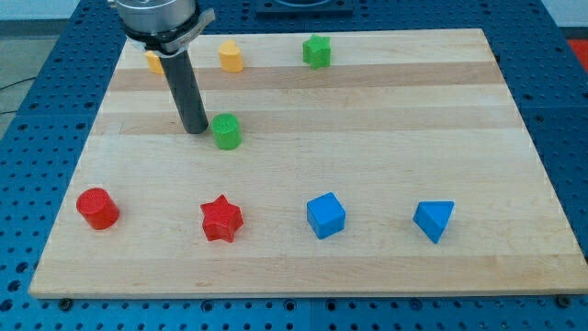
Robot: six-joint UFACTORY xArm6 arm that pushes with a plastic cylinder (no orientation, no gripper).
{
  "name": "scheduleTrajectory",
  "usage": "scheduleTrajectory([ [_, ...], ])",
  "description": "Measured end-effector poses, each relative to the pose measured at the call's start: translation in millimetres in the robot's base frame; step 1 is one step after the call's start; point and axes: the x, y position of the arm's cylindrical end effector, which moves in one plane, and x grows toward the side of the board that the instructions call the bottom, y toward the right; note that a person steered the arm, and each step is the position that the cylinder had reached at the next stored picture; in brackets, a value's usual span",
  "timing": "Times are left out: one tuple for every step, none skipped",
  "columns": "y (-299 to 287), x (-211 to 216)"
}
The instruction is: Move the green circle in between the yellow heart and red star
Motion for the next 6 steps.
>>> scheduleTrajectory([
  [-1.1, 0.0],
  [-1.3, 0.0],
  [-2.4, 0.0],
  [-5.4, 0.0],
  [10.3, -3.7],
  [-28.6, -8.3],
])
